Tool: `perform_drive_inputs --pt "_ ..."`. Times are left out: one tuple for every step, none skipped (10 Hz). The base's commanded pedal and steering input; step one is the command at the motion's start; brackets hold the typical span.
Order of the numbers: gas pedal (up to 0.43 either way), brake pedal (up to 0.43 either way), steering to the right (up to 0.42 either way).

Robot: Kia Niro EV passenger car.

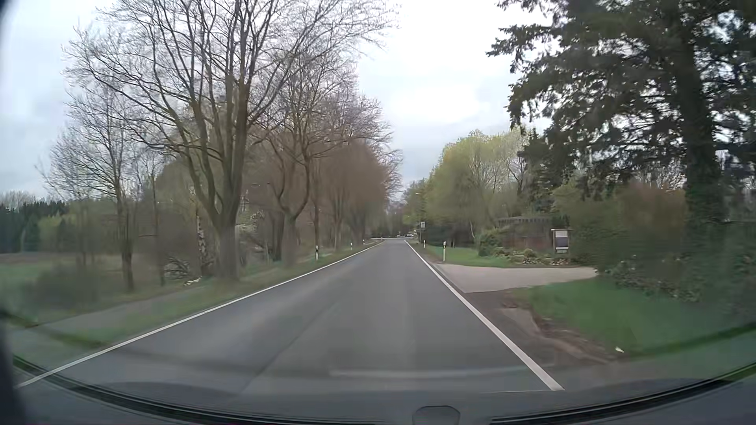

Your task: Follow the waypoints while adhering to traffic rules and regulations

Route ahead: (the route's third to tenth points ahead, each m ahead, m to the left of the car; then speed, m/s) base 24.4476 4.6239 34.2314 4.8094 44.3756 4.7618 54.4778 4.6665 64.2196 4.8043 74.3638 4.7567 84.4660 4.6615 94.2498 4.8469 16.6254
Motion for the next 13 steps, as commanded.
perform_drive_inputs --pt "0.177 0.000 -0.003" --pt "0.177 0.000 -0.002" --pt "0.177 0.000 -0.002" --pt "0.177 0.000 -0.002" --pt "0.177 0.006 -0.002" --pt "0.177 0.000 -0.002" --pt "0.177 0.000 -0.002" --pt "0.177 0.000 -0.002" --pt "0.177 0.000 -0.002" --pt "0.177 0.000 -0.002" --pt "0.177 0.000 -0.003" --pt "0.177 0.000 -0.005" --pt "0.177 0.000 -0.005"
